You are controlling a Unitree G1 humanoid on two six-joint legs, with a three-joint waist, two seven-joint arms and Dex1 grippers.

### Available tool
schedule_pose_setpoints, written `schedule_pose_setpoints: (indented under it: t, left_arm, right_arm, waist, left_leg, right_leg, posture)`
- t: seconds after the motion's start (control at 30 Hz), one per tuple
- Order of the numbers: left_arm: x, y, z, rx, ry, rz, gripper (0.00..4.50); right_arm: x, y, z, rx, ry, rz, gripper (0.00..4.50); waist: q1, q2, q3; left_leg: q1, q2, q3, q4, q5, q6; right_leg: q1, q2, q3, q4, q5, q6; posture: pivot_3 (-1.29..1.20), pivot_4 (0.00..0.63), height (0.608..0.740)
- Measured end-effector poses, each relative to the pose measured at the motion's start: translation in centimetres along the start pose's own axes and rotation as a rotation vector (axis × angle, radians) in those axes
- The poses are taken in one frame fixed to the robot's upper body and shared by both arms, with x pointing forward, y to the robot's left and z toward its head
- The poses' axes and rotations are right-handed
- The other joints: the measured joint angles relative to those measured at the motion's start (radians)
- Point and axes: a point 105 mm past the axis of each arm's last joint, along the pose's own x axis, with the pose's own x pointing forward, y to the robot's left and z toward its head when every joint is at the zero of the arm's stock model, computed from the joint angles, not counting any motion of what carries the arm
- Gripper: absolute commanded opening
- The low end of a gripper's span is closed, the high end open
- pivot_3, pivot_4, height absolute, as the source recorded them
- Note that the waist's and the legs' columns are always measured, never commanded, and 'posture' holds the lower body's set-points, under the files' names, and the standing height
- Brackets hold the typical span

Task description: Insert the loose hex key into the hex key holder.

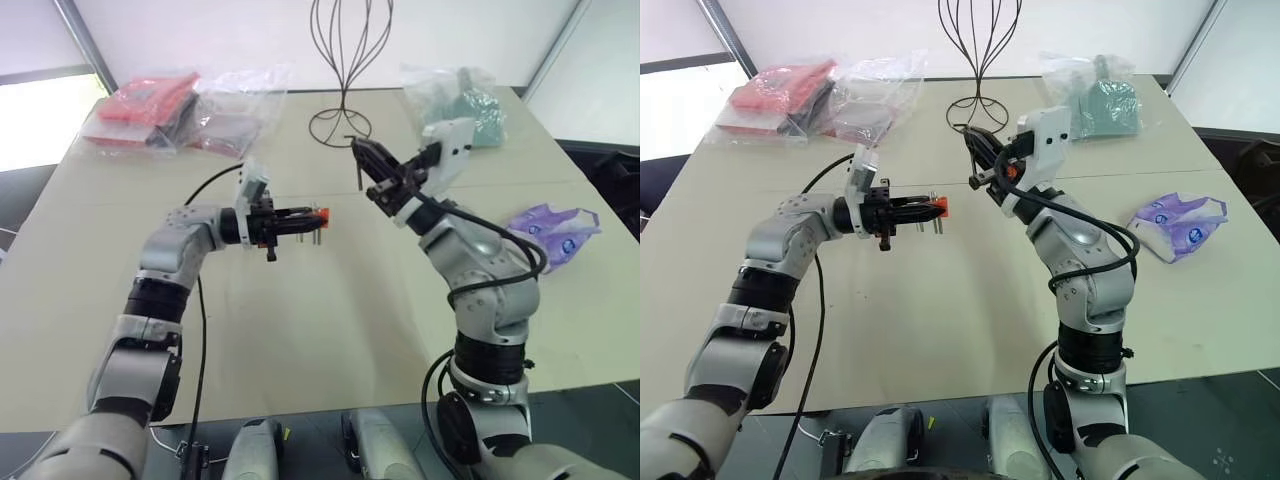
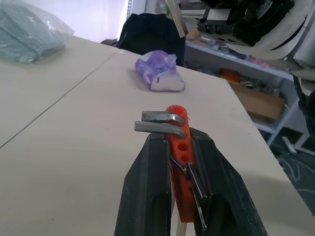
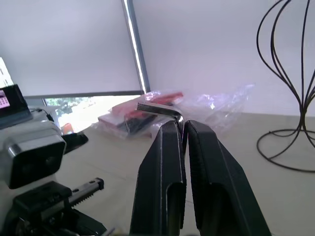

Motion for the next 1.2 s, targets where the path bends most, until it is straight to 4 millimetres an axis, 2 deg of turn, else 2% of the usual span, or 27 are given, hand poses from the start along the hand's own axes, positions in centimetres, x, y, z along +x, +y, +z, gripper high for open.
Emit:
schedule_pose_setpoints:
  t: [0.17, 0.3, 0.5, 0.73, 1.2]
  left_arm:
    - [1.5, 0.0, 0.0, 0.003, -0.012, -0.05, 0.0]
    - [1.8, -0.1, 0.6, 0.028, -0.019, -0.068, 0.0]
    - [1.6, 0.0, 1.1, 0.025, -0.039, -0.061, 0.0]
    - [1.1, 0.1, 2.0, 0.013, -0.077, -0.046, 0.0]
    - [1.0, -0.8, 1.9, 0.011, -0.064, -0.074, 0.0]
  right_arm:
    - [0.6, 1.3, -0.1, 0.021, -0.025, 0.032, 0.04]
    - [0.8, 1.9, -0.4, 0.036, -0.027, 0.038, 0.04]
    - [0.5, 2.2, -1.7, 0.064, 0.004, 0.032, 0.04]
    - [0.5, 2.2, -1.5, 0.062, -0.002, 0.031, 0.04]
    - [0.5, 2.0, -1.4, 0.07, -0.011, 0.02, 0.04]
  waist:
    - [-0.001, 0.0, 0.0]
    - [0.0, 0.0, 0.0]
    - [0.0, 0.0, 0.0]
    - [0.0, 0.0, 0.0]
    - [0.0, 0.0, 0.0]
  left_leg:
    - [0.001, 0.0, -0.001, 0.001, 0.0, 0.0]
    - [0.001, 0.0, -0.001, 0.002, 0.0, 0.0]
    - [0.0, 0.0, -0.001, 0.002, 0.0, 0.0]
    - [0.001, 0.0, -0.002, 0.003, 0.0, 0.0]
    - [0.001, 0.0, -0.002, 0.004, 0.0, 0.0]
  right_leg:
    - [0.0, 0.001, 0.0, 0.003, 0.0, 0.0]
    - [0.0, 0.001, 0.0, 0.004, 0.0, 0.0]
    - [0.0, 0.001, 0.0, 0.004, 0.0, 0.0]
    - [0.0, 0.001, 0.0, 0.005, 0.0, 0.0]
    - [0.0, 0.001, 0.0, 0.006, 0.0, 0.0]
  posture:
    - [0.0, 0.15, 0.74]
    - [0.0, 0.15, 0.74]
    - [0.0, 0.15, 0.74]
    - [0.0, 0.15, 0.74]
    - [0.0, 0.15, 0.74]
